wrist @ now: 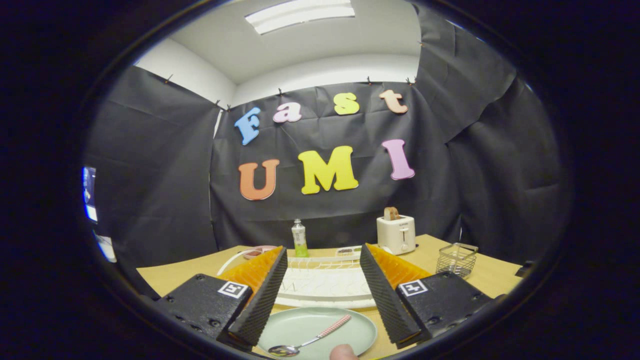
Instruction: Take the plate from the dish rack, then take the spoon from the basket and place it into the plate.
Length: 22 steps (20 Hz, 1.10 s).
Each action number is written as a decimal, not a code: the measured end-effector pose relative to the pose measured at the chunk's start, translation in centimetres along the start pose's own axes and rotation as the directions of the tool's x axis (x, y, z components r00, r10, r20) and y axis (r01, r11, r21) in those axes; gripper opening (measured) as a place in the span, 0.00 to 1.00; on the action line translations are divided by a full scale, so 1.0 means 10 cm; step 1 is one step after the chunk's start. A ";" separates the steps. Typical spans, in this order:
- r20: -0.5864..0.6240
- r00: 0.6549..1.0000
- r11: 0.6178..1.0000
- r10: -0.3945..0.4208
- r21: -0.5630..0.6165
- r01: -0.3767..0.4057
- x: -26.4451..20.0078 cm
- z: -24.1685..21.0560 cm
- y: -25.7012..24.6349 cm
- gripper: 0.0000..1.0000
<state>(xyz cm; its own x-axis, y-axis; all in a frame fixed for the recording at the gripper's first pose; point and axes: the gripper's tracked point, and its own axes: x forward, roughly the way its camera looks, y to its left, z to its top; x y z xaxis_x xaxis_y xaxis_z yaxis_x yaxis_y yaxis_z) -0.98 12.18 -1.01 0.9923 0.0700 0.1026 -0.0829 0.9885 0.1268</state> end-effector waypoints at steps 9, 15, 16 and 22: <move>0.009 0.998 0.995 -0.066 -0.069 0.067 -0.53 0.17 -0.31 1.00; 0.012 0.991 0.988 -0.137 -0.075 0.137 -0.99 0.14 -0.66 1.00; 0.007 0.990 0.988 -0.141 -0.067 0.141 -1.06 0.13 -0.70 1.00; 0.025 0.985 0.981 -0.169 -0.088 0.171 -1.49 0.27 -0.94 1.00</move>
<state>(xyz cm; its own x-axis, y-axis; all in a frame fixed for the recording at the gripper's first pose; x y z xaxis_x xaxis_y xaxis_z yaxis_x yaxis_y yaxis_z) -15.21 1.47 -1.05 0.9893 -0.1018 0.1048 0.0965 0.9938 0.0548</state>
